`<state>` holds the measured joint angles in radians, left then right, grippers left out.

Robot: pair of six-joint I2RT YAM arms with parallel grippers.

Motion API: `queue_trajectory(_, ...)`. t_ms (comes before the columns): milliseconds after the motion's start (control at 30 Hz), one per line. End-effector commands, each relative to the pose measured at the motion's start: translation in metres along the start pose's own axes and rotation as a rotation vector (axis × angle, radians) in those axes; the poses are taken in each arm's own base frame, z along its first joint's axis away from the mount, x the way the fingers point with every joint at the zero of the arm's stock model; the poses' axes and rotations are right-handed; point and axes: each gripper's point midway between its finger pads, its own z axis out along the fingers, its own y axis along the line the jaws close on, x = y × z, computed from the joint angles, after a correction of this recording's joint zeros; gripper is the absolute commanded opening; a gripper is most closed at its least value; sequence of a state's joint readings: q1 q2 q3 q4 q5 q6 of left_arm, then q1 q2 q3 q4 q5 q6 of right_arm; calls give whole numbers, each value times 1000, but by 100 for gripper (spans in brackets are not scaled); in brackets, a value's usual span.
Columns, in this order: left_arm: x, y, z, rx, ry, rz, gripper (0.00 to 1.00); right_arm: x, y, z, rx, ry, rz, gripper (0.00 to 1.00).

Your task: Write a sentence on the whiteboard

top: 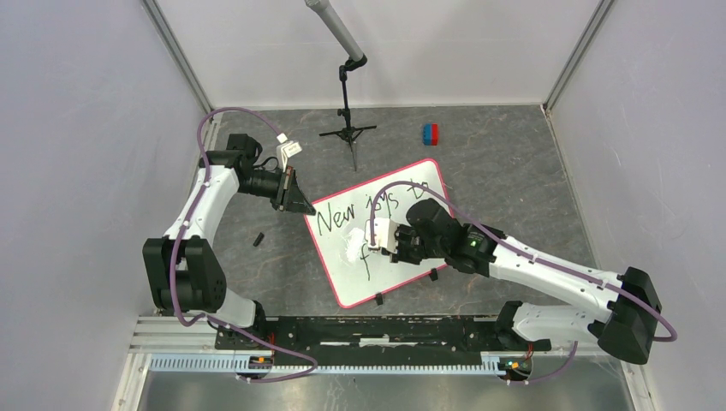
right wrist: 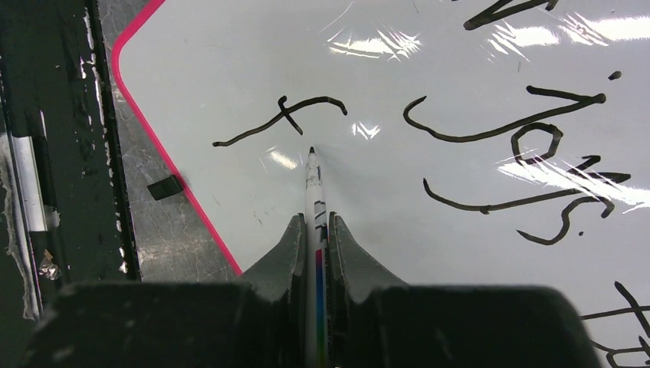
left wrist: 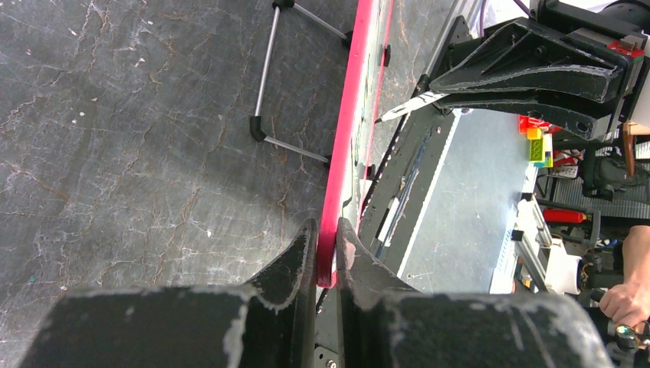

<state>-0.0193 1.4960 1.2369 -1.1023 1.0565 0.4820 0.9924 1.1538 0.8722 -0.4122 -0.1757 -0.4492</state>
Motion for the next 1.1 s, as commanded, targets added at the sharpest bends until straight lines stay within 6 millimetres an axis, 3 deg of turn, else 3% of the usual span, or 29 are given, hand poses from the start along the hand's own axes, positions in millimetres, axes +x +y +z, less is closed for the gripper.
queue_trajectory(0,2,9,2,-31,18,30,2,-9,-2,0,8,-42,16,0)
queue_trajectory(667,3,9,2,-34,19,34,2,-5,-1,10,1,-36,36,0)
queue_trajectory(1067,2,9,2,-34,19,33,2,23,-19,-2,63,36,58,0)
